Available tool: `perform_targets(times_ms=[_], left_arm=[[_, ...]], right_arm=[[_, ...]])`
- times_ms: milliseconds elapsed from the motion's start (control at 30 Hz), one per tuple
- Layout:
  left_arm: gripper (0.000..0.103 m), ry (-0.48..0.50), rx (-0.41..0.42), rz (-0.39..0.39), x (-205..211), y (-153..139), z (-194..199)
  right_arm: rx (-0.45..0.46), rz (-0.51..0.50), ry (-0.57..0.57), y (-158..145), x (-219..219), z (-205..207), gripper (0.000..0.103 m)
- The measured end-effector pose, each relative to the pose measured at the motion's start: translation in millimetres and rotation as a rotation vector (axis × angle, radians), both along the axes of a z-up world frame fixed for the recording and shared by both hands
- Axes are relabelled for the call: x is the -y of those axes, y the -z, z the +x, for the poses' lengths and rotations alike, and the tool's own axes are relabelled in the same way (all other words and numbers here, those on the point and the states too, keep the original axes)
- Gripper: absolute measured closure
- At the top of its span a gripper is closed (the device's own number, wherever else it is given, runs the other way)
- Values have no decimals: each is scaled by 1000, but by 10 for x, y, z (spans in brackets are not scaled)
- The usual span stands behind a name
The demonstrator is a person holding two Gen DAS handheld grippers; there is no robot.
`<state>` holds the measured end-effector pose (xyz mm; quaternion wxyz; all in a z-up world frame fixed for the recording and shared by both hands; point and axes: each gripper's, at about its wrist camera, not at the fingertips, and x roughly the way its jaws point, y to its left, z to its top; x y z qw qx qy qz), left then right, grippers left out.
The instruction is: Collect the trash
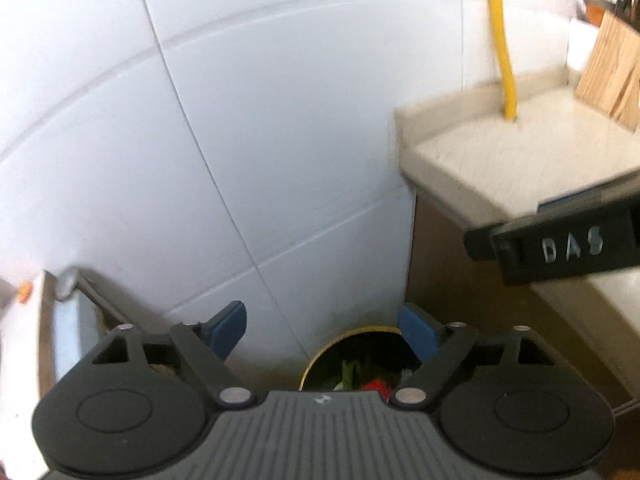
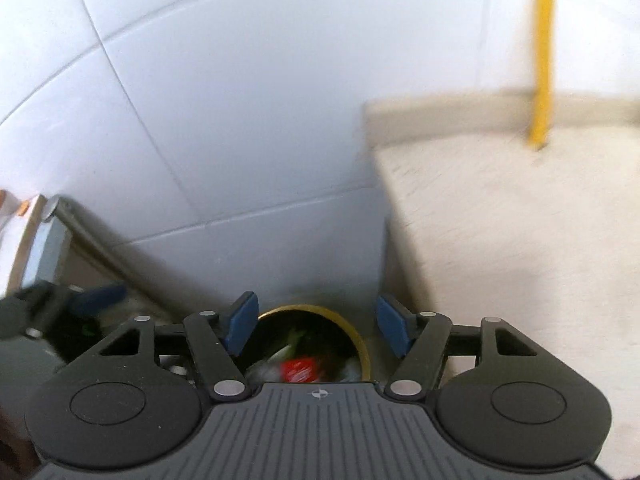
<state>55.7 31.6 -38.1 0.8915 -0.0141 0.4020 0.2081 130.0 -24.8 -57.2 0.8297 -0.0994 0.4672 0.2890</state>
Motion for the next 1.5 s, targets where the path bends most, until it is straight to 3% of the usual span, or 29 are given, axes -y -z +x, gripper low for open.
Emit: perform_targets(times_ms=[233,300,767,967,1167,1500], left_arm=[[14,-40,82,30,45,-99,-150],[13,-44,98,35,81,-155,-198],[4,-91,160,33,135,-269,-489],[3,-106,174,35,173,-285,-563],[3,-130,197,-26,108,-285,-637],[3,-184,194,-14,211,-293,-563]], right_arm=[[54,28,68,-182,280,-249,30],[68,32,70,-218,320,-323,25],[170,44,104,-442,521,-688,21],[178,51,124,-476,621,-781,21],[166,50,127,-426,676,-847,21],[127,36,100,-350,688,-744,21]])
